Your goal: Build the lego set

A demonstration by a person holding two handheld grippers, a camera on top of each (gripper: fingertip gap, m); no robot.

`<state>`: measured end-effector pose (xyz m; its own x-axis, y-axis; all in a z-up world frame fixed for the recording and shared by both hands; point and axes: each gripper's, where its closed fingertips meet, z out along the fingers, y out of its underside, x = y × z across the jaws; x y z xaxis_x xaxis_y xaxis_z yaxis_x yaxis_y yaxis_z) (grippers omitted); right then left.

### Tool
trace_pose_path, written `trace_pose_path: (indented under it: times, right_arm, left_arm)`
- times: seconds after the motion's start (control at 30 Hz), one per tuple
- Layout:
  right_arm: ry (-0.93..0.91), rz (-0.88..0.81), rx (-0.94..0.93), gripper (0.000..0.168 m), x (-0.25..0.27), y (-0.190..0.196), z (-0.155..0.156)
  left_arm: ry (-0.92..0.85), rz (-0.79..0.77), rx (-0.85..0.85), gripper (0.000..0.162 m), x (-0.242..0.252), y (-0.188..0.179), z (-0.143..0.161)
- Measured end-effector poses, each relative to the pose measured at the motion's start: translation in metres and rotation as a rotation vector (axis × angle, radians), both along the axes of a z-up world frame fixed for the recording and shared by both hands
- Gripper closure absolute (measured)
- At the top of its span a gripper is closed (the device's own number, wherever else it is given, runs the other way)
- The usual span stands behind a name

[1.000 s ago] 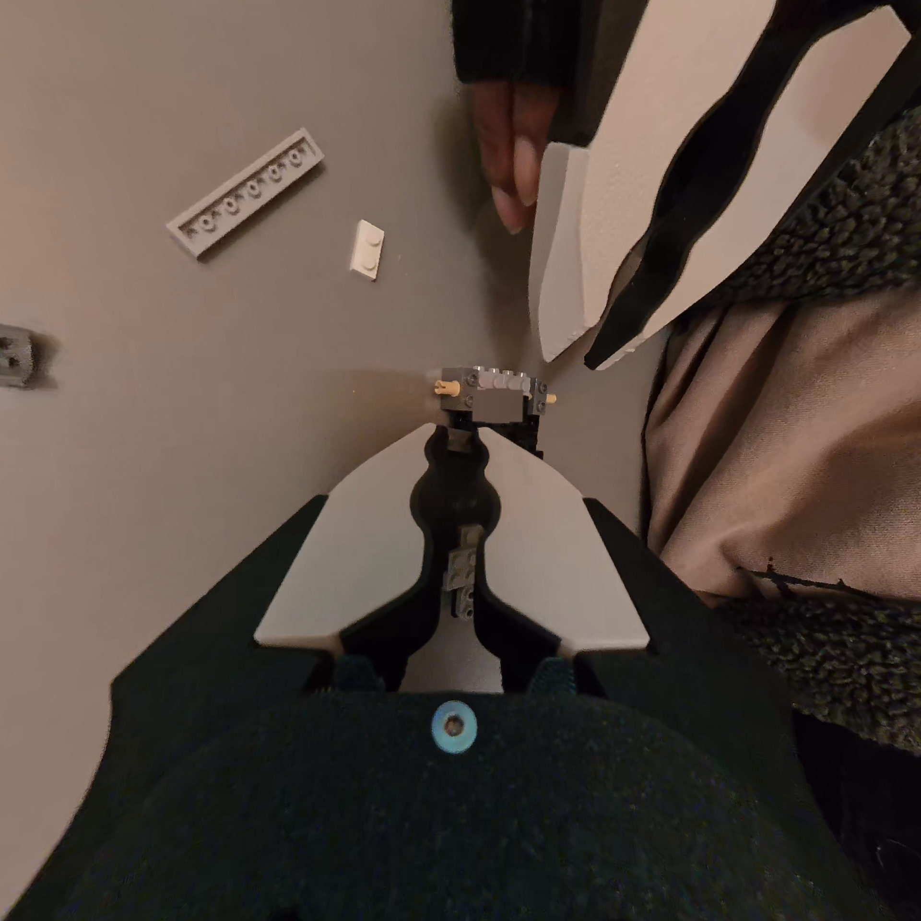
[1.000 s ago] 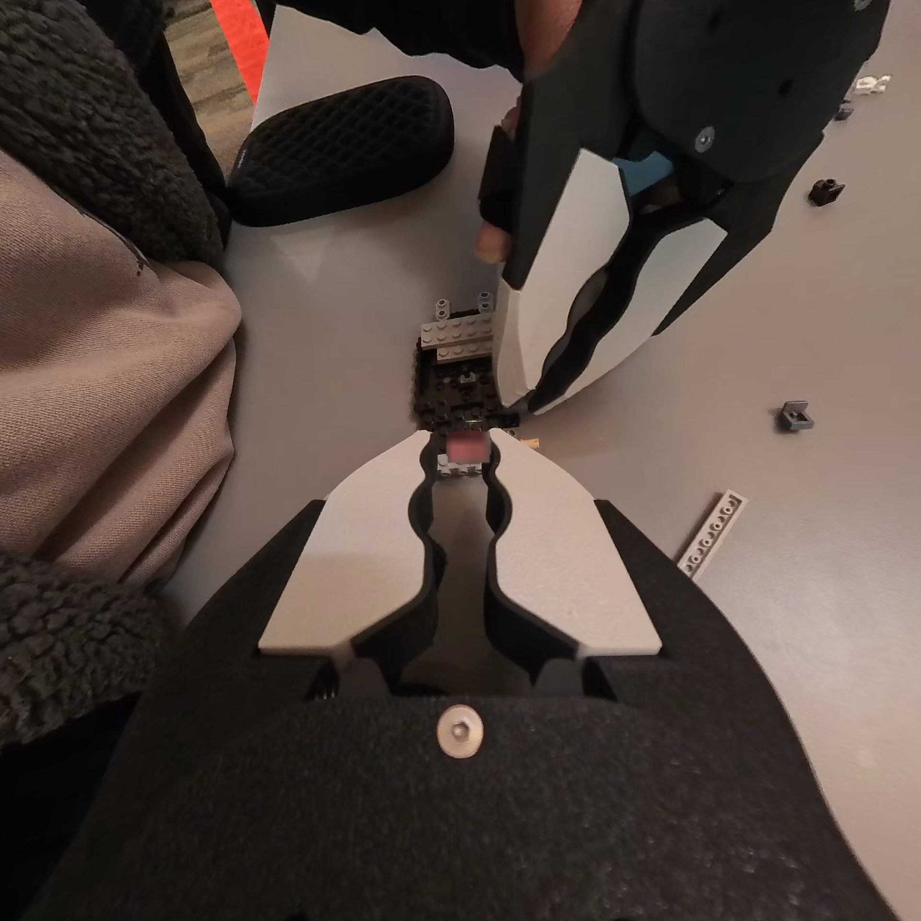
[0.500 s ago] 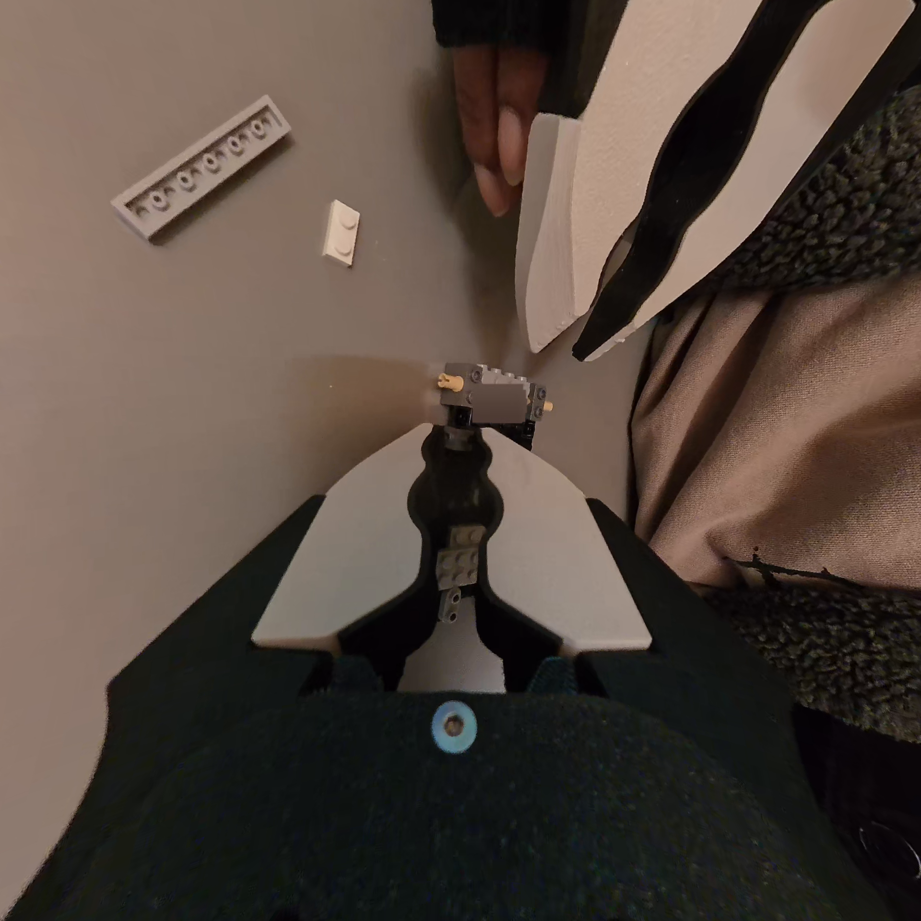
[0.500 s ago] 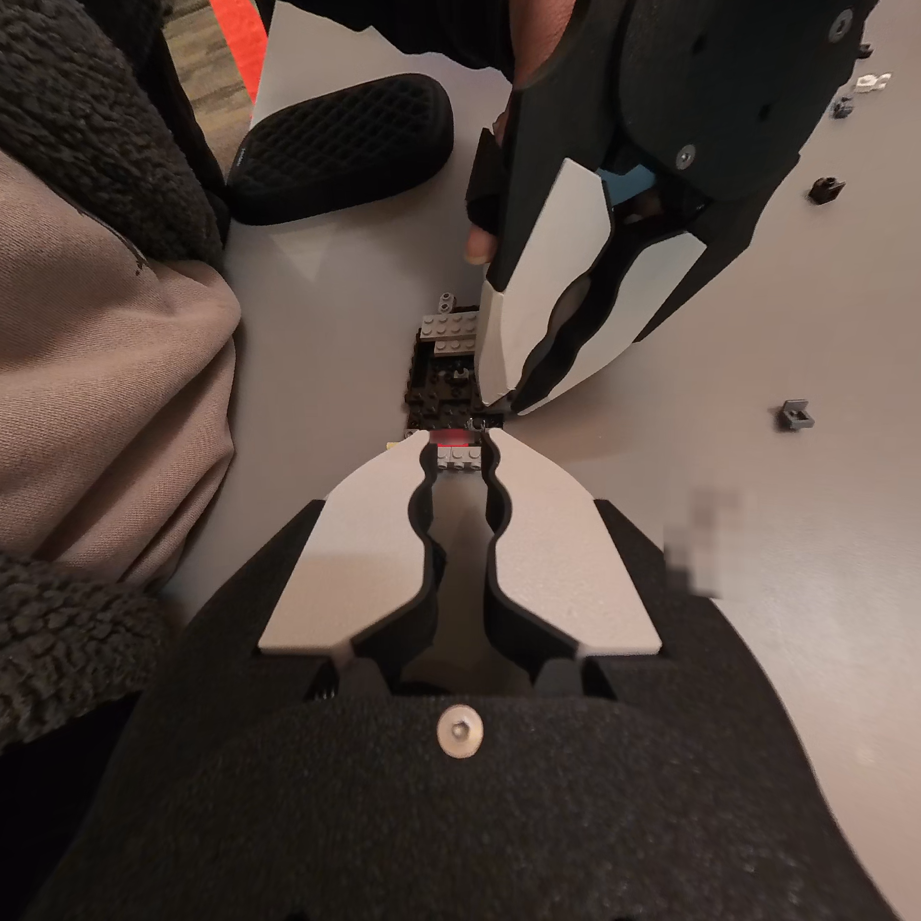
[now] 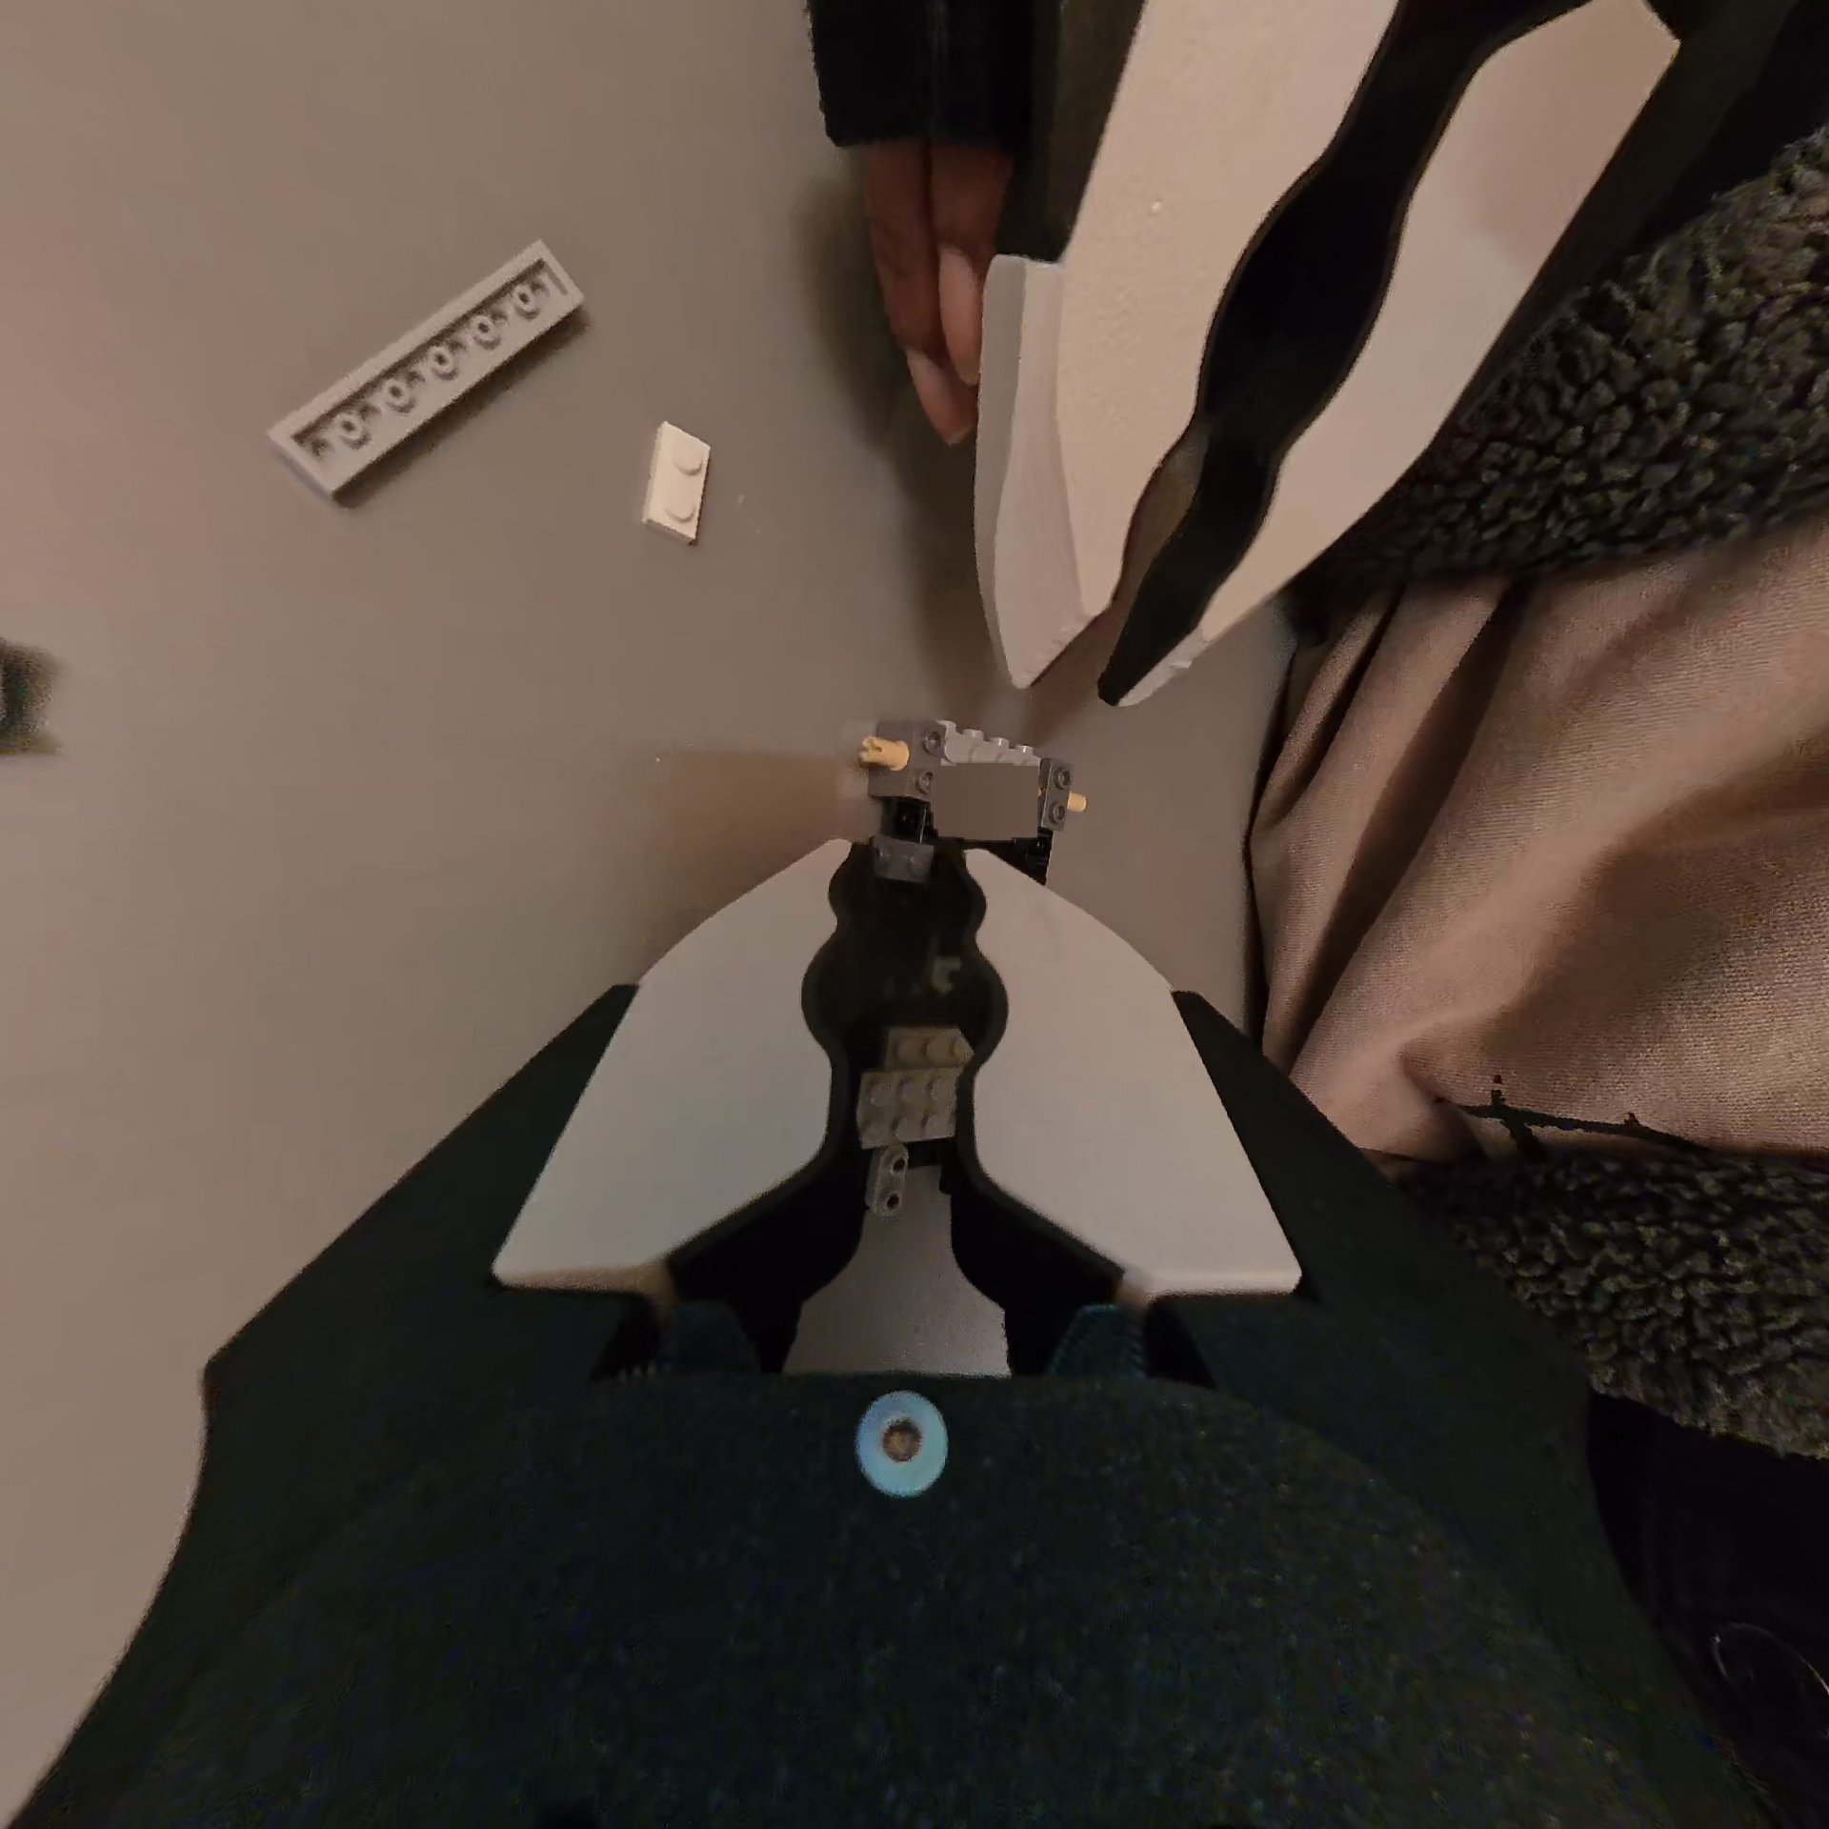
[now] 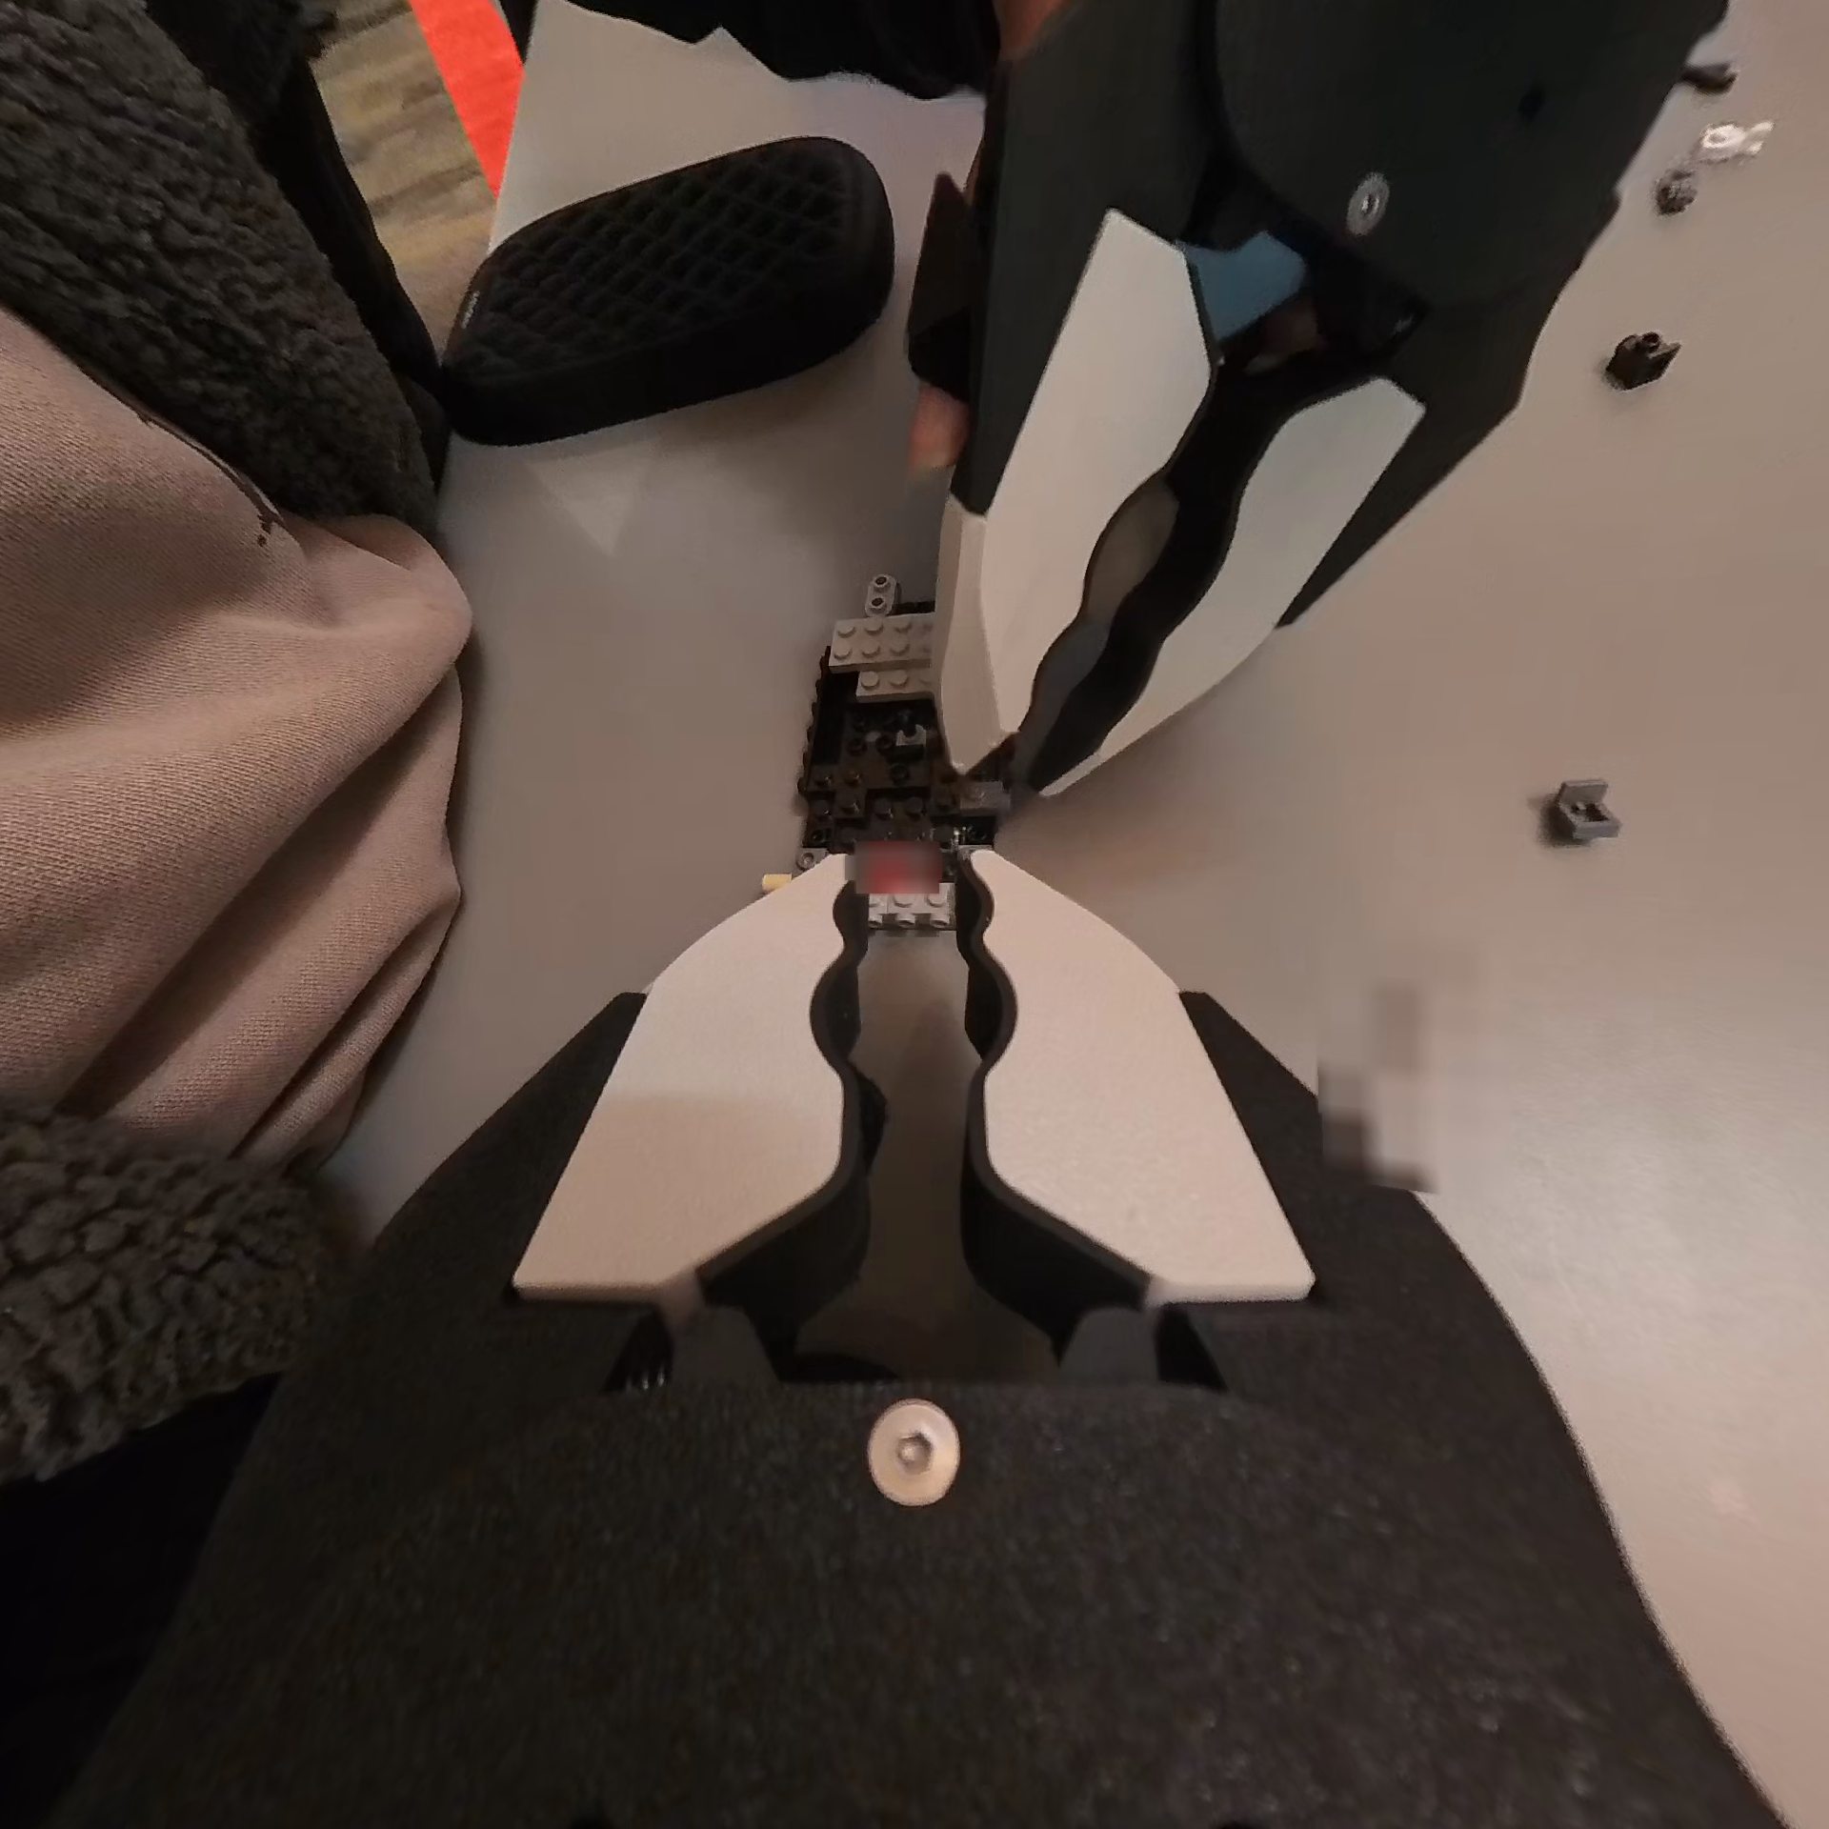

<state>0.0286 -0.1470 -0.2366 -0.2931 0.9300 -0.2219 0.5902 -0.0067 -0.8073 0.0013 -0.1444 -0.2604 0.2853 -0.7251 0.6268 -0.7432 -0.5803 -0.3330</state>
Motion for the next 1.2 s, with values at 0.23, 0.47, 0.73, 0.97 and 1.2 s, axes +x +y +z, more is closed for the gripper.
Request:
trace_pose_path:
  times: [0.23, 0.47, 0.73, 0.97, 1.2]
  right_arm:
    - [-0.009, -0.006, 0.012, 0.150, -0.001, 0.001, -0.003]
    - [-0.071, 0.000, 0.175, 0.109, -0.006, -0.003, -0.016]
    - [-0.152, -0.002, 0.246, 0.098, -0.011, -0.013, -0.027]
    - [-0.200, -0.013, 0.199, 0.099, -0.005, -0.017, -0.029]
    - [-0.203, -0.018, 0.182, 0.099, -0.005, -0.018, -0.030]
  left_arm:
    - [0.009, 0.057, 0.165, 0.137, -0.022, -0.008, 0.014]
    - [0.095, 0.159, 0.412, 0.106, -0.052, -0.026, 0.006]
    - [0.149, 0.096, 0.548, 0.083, -0.054, -0.039, -0.020]
    - [0.174, 0.021, 0.612, 0.091, -0.051, -0.034, -0.022]
    - [0.149, 0.005, 0.632, 0.109, -0.048, -0.034, -0.022]
